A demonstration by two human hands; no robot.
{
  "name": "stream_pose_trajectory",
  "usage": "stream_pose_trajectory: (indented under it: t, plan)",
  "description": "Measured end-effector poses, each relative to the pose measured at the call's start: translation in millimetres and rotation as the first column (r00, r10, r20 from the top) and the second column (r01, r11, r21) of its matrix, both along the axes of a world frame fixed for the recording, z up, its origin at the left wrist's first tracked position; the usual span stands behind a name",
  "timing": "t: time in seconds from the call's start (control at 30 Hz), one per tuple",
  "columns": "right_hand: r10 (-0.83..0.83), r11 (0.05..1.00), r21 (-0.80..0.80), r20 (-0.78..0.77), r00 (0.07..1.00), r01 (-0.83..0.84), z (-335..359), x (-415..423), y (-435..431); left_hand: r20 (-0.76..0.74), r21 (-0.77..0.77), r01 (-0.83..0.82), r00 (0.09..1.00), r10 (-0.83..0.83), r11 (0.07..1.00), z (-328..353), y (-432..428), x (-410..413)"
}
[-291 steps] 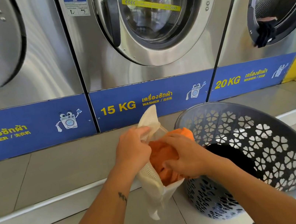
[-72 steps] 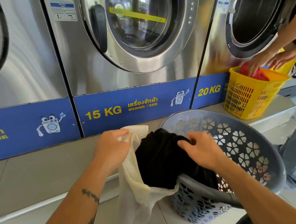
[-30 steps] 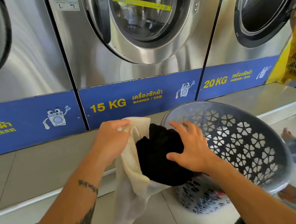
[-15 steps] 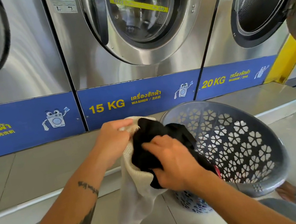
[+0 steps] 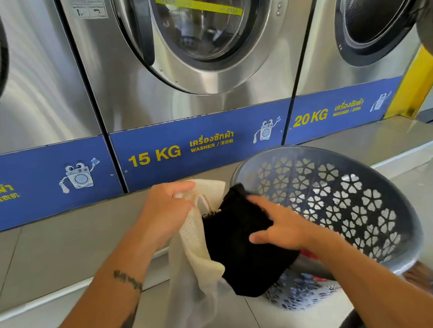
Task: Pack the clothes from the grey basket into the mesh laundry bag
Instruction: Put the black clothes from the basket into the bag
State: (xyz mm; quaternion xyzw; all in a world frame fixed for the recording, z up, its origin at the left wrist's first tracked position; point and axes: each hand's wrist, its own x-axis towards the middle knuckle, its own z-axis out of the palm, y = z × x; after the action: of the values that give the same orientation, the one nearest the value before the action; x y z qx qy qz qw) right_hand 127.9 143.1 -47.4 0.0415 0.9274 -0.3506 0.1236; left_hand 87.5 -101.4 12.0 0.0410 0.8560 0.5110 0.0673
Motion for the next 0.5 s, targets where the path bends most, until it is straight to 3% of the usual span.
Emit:
stream_pose_trajectory:
  t: [0.07,0.2,0.33,0.43,0.5]
  plan:
    - [-0.011,1.000,0.006,-0.023,1.000,0.011,-5.2,2.2,-4.4,0.003,0.000,0.006,1.000,-0.006,1.000,0.7,2.5,2.3]
    - [0.086,0.948,0.318,-0.307,0.948,0.017,12.9,9.5,-18.8,-0.002,0.014,0.013,1.000,-0.013,1.000,3.1,2.9,5.9]
    - [0.053,0.982,0.181,-0.529,0.847,0.051,32.8,22.3,-43.9,0.000,0.071,-0.003,1.000,0.003,0.997,4.3,5.5,6.8]
    - [0.161,0.986,0.112,-0.509,0.845,-0.121,20.1,26.8,-65.4,0.023,0.143,-0.018,1.000,0.015,0.990,6.5,5.2,5.1]
    - [0.348,0.928,0.269,-0.382,0.856,-0.257,-1.4,22.9,-72.0,0.040,0.163,0.004,0.999,-0.010,0.987,7.9,4.3,6.2]
